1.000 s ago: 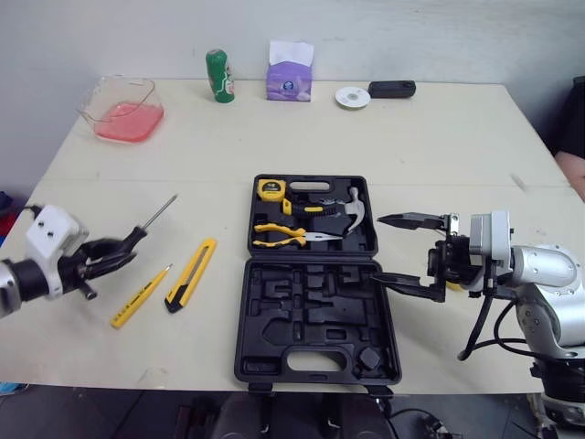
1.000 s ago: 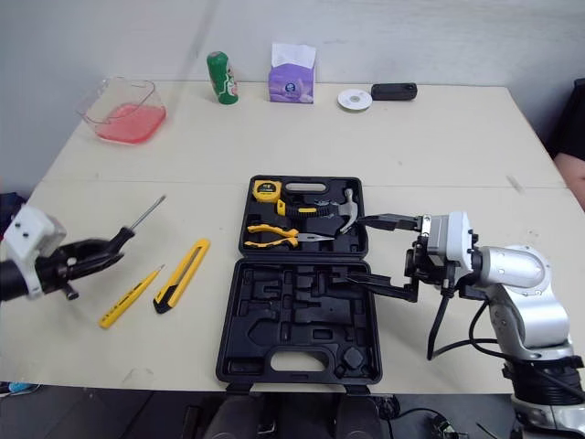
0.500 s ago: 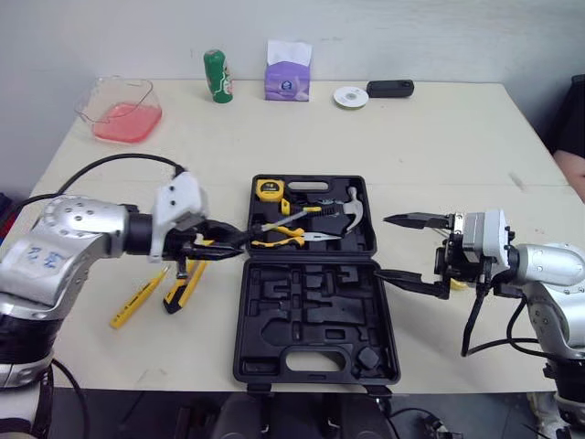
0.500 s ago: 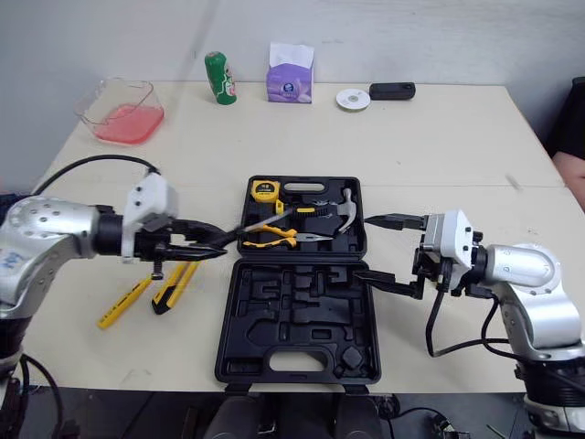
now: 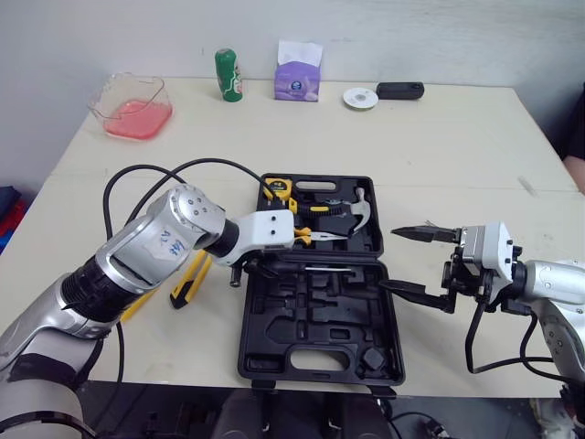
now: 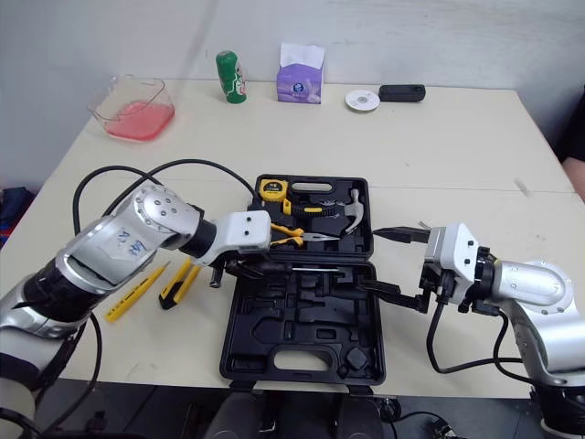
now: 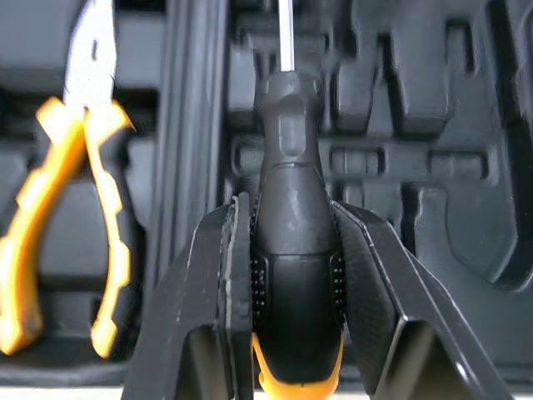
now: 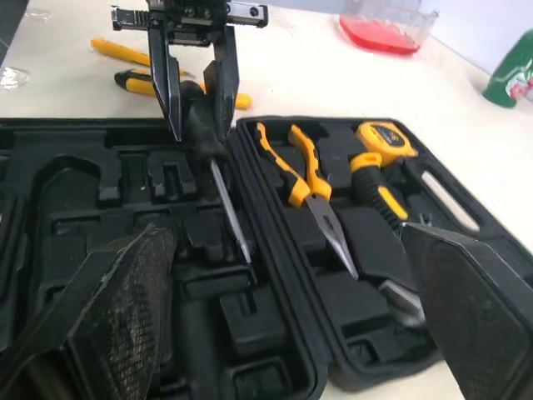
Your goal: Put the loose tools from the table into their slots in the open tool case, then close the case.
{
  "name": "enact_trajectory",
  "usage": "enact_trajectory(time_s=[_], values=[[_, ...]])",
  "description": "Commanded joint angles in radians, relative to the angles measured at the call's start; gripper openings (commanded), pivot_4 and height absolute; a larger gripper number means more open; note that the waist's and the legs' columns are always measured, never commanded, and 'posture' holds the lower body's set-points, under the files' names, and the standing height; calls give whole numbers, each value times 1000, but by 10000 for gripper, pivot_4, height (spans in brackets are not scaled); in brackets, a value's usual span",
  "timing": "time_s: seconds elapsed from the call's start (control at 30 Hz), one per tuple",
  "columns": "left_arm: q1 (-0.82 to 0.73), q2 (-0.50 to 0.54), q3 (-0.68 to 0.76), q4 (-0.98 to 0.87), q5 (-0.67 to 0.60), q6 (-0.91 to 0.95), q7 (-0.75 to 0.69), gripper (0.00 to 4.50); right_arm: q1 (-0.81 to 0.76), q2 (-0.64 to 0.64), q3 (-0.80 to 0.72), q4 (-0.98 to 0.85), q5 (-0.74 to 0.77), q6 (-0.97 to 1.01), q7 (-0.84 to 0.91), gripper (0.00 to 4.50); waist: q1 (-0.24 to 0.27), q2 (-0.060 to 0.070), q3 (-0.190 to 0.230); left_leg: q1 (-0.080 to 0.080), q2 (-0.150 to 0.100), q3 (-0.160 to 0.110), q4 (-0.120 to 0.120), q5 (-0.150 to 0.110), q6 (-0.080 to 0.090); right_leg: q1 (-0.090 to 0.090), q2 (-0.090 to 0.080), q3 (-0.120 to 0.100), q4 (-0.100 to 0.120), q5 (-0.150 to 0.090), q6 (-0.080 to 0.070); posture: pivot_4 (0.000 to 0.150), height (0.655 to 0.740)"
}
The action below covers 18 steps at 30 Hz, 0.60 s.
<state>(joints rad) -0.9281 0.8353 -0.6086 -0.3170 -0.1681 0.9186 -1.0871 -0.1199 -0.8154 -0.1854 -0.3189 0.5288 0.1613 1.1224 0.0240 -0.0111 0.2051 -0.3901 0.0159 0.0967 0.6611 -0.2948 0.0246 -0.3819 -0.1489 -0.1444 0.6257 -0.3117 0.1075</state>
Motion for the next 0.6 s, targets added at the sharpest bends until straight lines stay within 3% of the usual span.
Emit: enact_trajectory(time_s=[0.03, 0.6], values=[[-48, -21, -44, -26, 64, 37, 6, 10143, 15, -3, -39, -41, 10, -22, -5, 45000, 2, 0, 0, 0, 0, 0, 1, 0, 0, 0, 0, 0, 0, 0, 0, 1500, 7400], [-70, -95, -95, 51, 161, 16, -7, 10143, 20, 14, -27, -17, -3, -64, 1, 45000, 2, 0, 0, 0, 0, -1, 3, 0, 1, 1, 0, -1, 1, 0, 0, 1500, 7400]])
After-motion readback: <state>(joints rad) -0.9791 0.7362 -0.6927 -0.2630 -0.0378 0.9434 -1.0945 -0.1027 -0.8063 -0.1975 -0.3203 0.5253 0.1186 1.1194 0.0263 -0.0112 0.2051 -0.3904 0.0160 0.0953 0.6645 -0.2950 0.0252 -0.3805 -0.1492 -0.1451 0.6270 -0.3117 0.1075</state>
